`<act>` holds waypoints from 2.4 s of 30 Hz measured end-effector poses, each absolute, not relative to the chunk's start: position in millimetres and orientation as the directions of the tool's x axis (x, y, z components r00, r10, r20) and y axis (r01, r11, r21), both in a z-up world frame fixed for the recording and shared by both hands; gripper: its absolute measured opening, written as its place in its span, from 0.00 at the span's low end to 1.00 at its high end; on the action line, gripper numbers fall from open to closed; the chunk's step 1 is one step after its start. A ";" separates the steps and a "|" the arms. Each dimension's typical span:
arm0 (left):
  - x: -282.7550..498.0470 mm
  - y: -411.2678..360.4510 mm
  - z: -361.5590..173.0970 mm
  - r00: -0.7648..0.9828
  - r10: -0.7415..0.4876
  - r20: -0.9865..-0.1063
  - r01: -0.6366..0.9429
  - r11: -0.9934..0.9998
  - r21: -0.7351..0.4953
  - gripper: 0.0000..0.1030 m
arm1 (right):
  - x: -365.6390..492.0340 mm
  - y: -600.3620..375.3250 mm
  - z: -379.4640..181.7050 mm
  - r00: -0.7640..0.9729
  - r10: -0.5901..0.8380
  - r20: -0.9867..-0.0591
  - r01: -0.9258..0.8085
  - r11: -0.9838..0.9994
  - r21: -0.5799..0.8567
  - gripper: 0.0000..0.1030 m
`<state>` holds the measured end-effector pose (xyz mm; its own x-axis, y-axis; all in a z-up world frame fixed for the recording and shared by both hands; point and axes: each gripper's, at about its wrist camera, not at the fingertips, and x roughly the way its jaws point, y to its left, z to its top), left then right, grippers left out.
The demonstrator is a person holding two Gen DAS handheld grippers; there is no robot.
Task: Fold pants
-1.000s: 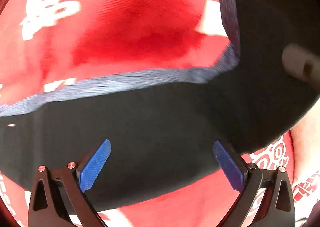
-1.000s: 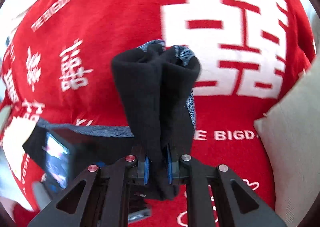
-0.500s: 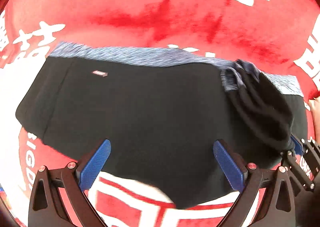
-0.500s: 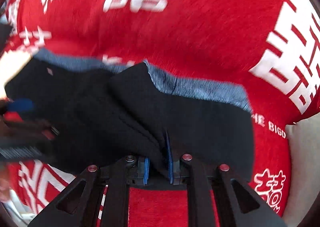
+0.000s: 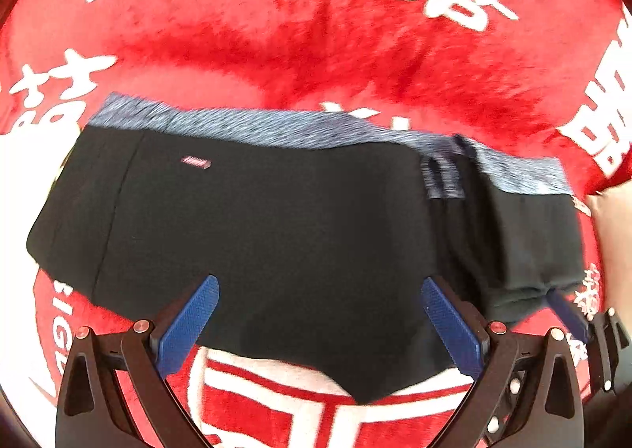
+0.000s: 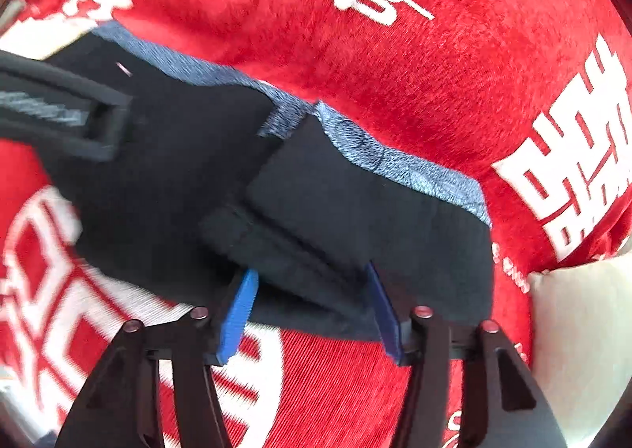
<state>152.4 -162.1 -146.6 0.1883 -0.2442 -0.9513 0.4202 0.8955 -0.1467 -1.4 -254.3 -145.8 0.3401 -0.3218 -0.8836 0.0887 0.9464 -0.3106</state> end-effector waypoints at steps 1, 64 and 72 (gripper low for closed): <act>151.5 -166.1 -143.4 0.183 -0.254 -0.950 0.435 0.887 -0.154 1.00 | -7.4 -260.0 -137.7 0.347 -0.278 -0.896 0.102 0.961 -0.258 0.62; 139.3 -297.6 -148.9 0.027 -0.305 -0.952 0.590 0.773 -0.231 0.06 | 16.1 -470.2 -161.3 0.350 0.146 -0.925 0.529 0.784 0.324 0.21; 136.3 -297.6 -177.9 0.054 -0.247 -0.967 0.584 0.794 -0.170 0.06 | -24.6 -502.0 -133.6 0.468 0.113 -0.876 0.571 0.718 0.398 0.52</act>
<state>136.3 -297.6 -177.9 0.0541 -0.2473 -0.9674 0.5840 0.7937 -0.1703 -24.6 -502.0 -133.6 0.4682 0.1133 -0.8764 0.5715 0.7176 0.3981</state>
